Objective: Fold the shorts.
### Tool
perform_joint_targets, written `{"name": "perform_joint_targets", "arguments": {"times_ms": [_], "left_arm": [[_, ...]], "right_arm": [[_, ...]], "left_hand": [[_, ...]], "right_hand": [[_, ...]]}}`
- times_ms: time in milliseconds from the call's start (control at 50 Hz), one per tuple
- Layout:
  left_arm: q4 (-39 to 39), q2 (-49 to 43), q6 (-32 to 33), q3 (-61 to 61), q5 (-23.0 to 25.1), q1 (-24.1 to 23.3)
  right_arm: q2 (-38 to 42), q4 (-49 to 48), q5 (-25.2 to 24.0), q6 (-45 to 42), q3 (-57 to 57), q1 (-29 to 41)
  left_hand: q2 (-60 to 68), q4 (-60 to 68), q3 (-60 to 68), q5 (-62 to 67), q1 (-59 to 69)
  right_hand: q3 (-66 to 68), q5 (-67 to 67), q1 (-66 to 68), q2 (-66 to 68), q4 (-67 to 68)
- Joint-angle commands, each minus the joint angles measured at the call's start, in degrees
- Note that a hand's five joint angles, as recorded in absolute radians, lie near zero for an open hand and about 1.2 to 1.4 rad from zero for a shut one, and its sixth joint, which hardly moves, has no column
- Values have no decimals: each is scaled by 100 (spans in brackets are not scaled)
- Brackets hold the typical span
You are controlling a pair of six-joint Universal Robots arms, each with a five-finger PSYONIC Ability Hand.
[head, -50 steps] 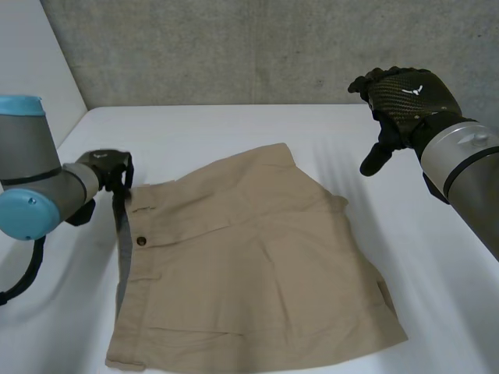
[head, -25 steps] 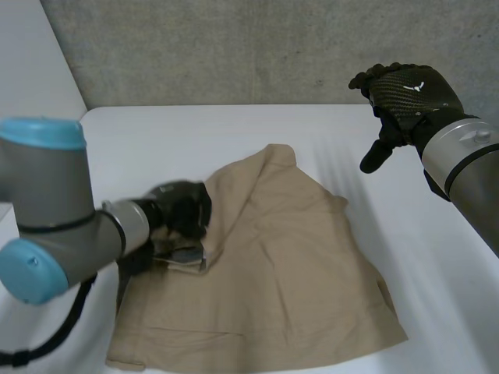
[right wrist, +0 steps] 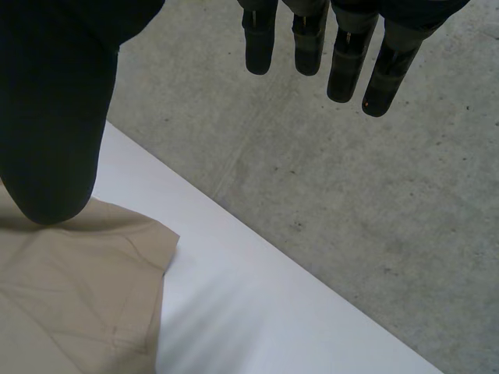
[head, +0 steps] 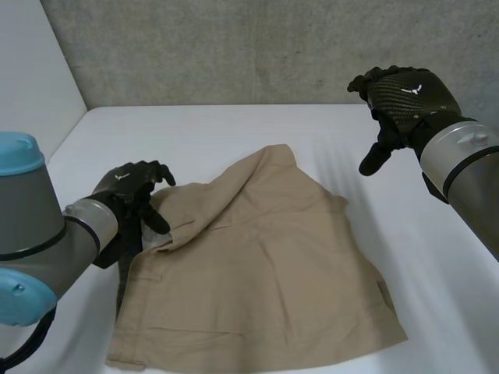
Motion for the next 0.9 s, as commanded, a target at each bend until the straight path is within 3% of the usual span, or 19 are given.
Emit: {"name": "perform_joint_targets", "arguments": {"times_ms": [20, 220, 300, 320, 440, 600, 720, 900], "left_arm": [[524, -460, 526, 166, -133, 120], [665, -1514, 1441, 860, -450, 533], [524, -1700, 1511, 1009, -547, 630], [524, -1700, 1511, 1062, -547, 656], [542, -1603, 1502, 1641, -626, 753], [708, -1217, 1450, 3249, -1250, 569], [1368, -628, 1467, 3936, -1434, -248], [1482, -355, 1485, 3305, -1329, -2198]], "right_arm": [[0, 2, 0, 0, 11, 52], [0, -6, 0, 0, 20, 61], [0, -6, 0, 0, 20, 61], [9, -6, 0, 0, 20, 61], [17, -6, 0, 0, 20, 61], [-9, -6, 0, -9, -15, 52], [-79, -6, 9, -9, -103, -27], [-448, -173, 35, 26, -261, -395]], "left_hand": [[122, 186, 115, 214, 59], [440, 504, 434, 533, 378], [3578, 3641, 3571, 3670, 3515], [5317, 5380, 5310, 5409, 5254], [5334, 5398, 5327, 5427, 5272], [5334, 5398, 5327, 5427, 5272], [5334, 5398, 5327, 5427, 5272], [5334, 5398, 5327, 5427, 5272]], "right_hand": [[-228, -378, -15, -242, -322], [-228, -378, -15, -242, -322], [-228, -378, -15, -242, -322], [-228, -378, -15, -242, -322], [-228, -378, -15, -242, -322], [-228, -378, -15, -242, -322], [-228, -378, -15, -242, -322], [-228, -378, -15, -242, -322]]}}
